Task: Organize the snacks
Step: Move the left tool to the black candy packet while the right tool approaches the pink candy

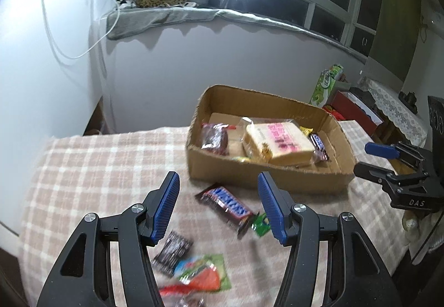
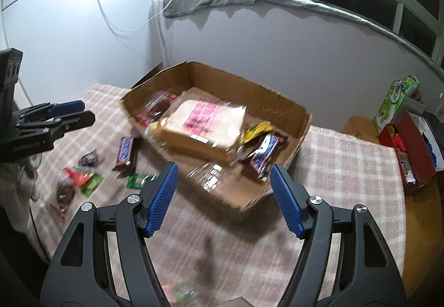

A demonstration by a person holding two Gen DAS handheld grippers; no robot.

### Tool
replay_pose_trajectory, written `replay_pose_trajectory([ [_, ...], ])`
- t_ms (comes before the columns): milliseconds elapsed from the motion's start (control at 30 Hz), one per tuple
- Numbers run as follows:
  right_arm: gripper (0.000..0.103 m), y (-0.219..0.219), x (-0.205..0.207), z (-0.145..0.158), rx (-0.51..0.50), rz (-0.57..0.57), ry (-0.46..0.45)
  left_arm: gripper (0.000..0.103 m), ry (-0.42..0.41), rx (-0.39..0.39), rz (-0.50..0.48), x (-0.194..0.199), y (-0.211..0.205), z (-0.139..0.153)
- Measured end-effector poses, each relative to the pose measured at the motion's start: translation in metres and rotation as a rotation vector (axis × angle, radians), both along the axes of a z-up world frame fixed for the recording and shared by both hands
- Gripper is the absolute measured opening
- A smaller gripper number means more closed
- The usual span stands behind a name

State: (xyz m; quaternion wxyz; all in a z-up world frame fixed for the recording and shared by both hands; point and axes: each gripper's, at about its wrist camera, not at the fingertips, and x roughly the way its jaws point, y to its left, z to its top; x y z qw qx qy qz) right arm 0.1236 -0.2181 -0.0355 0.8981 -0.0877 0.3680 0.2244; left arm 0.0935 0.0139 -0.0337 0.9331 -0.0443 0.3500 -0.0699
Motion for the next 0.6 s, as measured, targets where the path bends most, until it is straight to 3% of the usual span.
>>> replay_pose_trajectory([
  [433, 0.071, 0.000, -0.054, -0.022, 0.016, 0.059, 0.050, 0.058, 0.032, -0.020, 0.027, -0.033, 0.023, -0.019],
  [600, 0.071, -0.012, -0.070, -0.035, 0.042, 0.070, 0.110, 0.058, 0.051, -0.015, 0.027, -0.039, 0.026, -0.028],
])
